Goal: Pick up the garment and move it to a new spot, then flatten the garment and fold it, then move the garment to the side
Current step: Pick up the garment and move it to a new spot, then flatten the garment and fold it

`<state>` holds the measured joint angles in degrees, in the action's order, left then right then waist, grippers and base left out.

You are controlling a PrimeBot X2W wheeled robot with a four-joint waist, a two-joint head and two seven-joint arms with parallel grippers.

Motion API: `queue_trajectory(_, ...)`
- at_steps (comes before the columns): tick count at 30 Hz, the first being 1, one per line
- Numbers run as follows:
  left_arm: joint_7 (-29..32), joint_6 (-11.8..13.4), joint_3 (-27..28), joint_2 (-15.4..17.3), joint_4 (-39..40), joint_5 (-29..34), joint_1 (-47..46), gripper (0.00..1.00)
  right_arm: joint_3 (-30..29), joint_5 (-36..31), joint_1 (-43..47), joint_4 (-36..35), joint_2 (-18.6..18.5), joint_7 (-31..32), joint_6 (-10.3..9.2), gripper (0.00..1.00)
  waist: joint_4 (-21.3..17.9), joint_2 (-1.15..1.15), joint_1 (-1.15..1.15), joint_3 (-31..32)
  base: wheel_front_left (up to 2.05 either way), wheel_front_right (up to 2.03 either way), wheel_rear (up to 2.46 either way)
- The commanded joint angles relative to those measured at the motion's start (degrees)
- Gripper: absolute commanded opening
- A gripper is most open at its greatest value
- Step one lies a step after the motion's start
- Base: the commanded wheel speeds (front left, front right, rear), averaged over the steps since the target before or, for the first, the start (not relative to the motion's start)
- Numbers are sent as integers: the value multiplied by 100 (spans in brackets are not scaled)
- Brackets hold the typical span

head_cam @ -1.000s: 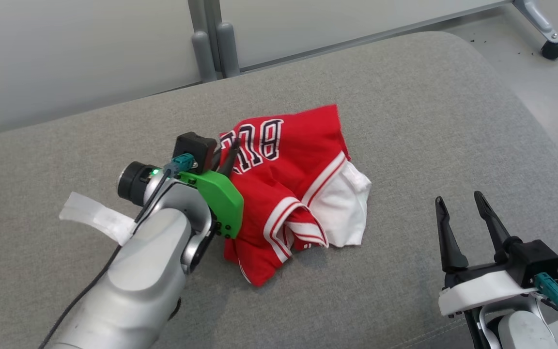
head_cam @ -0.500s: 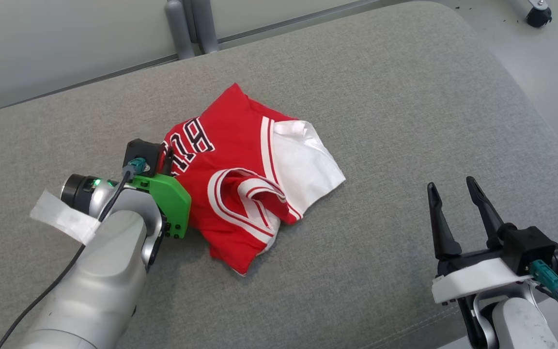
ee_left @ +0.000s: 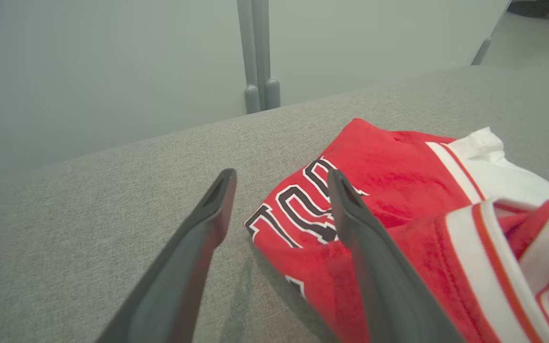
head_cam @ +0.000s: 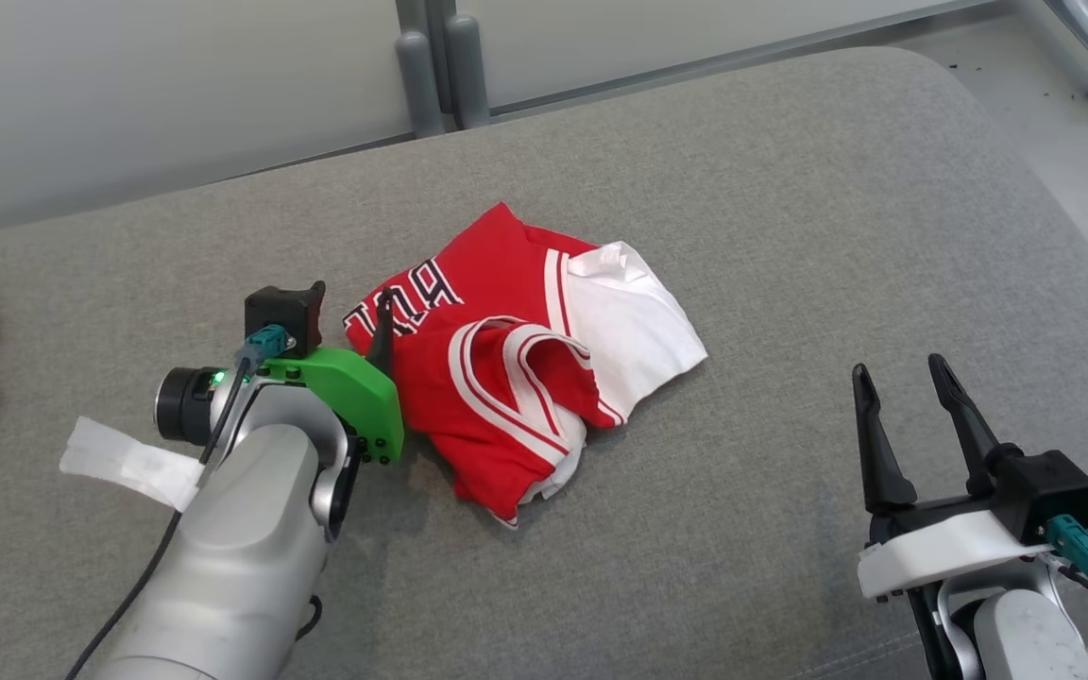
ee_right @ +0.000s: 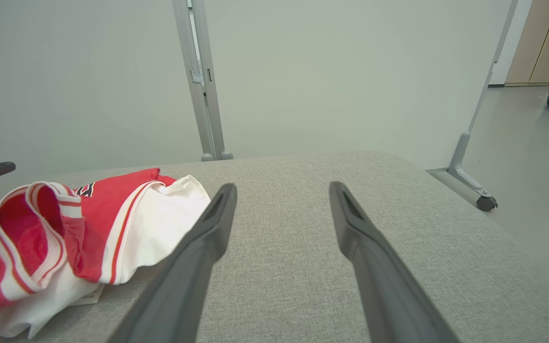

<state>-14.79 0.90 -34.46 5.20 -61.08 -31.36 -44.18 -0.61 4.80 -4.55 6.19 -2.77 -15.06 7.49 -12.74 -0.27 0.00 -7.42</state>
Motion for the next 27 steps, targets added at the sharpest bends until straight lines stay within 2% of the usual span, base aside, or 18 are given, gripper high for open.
queue_trajectory(1,-38,-38,74,-53,219,-32,153,100,-61,-63,115,8,-21,-21,0,100,249,27,0,233,0,0,0)
queue_trajectory(7,-39,-94,258,-179,1048,-178,793,100,-118,-97,263,32,-21,-21,0,100,442,27,0,491,0,0,0)
queue_trajectory(13,-17,-136,-188,-232,1493,-391,1370,100,-82,-112,345,44,-20,-21,0,100,442,27,0,630,0,0,0)
queue_trajectory(22,163,208,-1204,-223,2275,-931,1616,100,-53,-131,398,23,-20,-21,0,100,287,27,0,643,0,0,0)
queue_trajectory(27,219,477,-1651,-219,2462,-1107,1416,100,-10,-110,353,29,-20,-21,0,100,138,27,0,602,0,0,0)
